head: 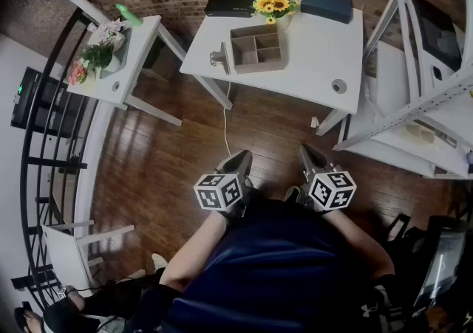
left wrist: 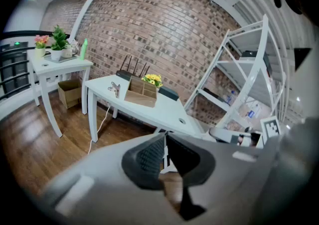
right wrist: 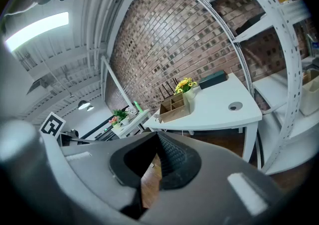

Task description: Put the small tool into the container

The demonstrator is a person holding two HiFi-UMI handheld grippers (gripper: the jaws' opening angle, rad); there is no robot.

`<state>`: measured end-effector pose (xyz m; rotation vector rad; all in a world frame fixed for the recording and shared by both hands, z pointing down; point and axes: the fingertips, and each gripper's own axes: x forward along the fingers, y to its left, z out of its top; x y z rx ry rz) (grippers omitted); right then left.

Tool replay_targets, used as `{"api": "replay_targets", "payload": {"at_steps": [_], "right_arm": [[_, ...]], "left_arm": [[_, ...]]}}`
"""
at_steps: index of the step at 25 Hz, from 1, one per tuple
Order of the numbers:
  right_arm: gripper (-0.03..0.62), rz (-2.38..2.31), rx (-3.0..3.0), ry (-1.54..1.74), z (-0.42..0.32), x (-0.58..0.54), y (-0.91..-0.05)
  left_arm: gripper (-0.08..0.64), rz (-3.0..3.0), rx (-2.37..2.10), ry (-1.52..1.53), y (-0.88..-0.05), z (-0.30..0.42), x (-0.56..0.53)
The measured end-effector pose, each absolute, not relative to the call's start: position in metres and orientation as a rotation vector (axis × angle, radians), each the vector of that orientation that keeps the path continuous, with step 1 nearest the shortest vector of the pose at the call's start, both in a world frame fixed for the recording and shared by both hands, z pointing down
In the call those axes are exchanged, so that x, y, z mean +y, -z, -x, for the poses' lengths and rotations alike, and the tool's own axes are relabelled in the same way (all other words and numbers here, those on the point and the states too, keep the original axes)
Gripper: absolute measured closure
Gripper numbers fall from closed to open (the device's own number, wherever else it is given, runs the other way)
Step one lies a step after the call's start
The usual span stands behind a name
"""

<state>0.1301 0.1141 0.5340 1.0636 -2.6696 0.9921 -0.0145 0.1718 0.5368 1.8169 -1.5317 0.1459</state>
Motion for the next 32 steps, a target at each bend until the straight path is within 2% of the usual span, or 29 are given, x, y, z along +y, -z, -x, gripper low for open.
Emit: {"api": "replay_targets", "payload": {"at_steps": [10,16,26,32], "right_arm": [[0.581,-1.178,-2.597,-0.982,-0.113,0.060,-0.547],[0.581,-1.301,-2.539,-0.914,-0.077,0.008,-0.536],[0.581,-1.340,-2.446,-0.845,-0.004,-0.040,-0.533],[0.581,-1.348,-2.438,-0.835,0.001,-0.064,-0.531]], "left_arm": [[0.509,-1.759,-1.611,-0.089,-0.547,0.112,0.089],[0.449,-1.804,-1.555,-0.095,-0.557,0.174,0.011],[0.437,-1.824,-1.450,-0.154,-0.604,0.256,-0.099],[0.434,-1.745,-1.422,-0.204,-0.636,0.282,-0.153]]}}
